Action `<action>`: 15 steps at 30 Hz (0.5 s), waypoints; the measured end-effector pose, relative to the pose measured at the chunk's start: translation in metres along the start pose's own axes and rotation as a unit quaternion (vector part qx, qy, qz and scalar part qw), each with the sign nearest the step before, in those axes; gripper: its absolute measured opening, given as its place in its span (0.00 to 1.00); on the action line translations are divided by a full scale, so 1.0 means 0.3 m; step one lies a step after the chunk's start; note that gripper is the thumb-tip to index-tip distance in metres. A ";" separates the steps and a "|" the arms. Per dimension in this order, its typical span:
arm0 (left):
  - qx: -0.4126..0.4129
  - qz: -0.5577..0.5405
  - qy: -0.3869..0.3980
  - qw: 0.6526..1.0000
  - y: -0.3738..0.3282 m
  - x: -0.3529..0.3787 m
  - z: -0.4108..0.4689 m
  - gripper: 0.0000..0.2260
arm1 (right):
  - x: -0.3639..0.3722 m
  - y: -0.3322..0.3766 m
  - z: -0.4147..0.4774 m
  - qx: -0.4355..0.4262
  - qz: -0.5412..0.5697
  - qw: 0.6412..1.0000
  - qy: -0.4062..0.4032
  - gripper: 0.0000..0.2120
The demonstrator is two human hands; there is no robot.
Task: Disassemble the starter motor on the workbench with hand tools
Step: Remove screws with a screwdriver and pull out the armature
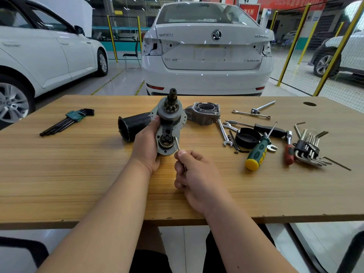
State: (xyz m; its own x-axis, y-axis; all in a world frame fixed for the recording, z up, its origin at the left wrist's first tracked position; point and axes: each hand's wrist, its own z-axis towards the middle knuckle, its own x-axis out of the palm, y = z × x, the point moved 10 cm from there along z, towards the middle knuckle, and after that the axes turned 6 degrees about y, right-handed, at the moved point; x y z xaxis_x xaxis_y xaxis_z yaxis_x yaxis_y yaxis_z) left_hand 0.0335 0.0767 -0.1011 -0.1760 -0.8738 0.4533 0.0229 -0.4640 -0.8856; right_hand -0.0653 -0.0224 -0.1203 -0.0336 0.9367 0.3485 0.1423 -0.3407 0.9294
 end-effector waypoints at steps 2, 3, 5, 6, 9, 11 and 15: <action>-0.001 -0.004 0.001 1.000 0.000 -0.001 0.000 0.13 | -0.011 0.014 0.002 -0.005 -0.038 0.999 -0.004 0.08; -0.001 -0.007 0.000 1.000 0.000 -0.003 0.001 0.13 | -0.018 0.025 0.003 -0.012 -0.067 0.998 -0.008 0.09; 0.000 -0.011 0.000 1.000 -0.001 -0.004 0.004 0.13 | -0.035 0.049 0.005 -0.034 -0.138 0.990 -0.022 0.09; 0.002 -0.013 0.001 1.000 -0.002 -0.003 0.004 0.13 | -0.041 0.059 0.005 -0.044 -0.166 0.985 -0.028 0.09; 0.006 -0.021 0.007 1.000 -0.004 0.000 0.003 0.13 | -0.041 0.066 0.006 -0.061 -0.193 0.979 -0.033 0.10; 0.005 -0.029 0.012 0.999 -0.003 0.000 0.004 0.14 | -0.032 0.057 0.003 -0.066 -0.185 0.980 -0.036 0.10; -0.006 -0.034 0.022 0.999 0.007 0.008 0.005 0.13 | -0.017 0.027 -0.006 -0.060 -0.145 0.987 -0.046 0.12</action>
State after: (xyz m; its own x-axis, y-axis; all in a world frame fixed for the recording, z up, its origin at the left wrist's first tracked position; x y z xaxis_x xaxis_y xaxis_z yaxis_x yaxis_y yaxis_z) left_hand 0.0346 0.0732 -0.1017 -0.2207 -0.8329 0.5075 -0.0032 -0.5198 -0.8543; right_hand -0.0657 -0.0300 -0.1145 0.0346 0.9976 0.0594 0.0216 -0.0601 0.9980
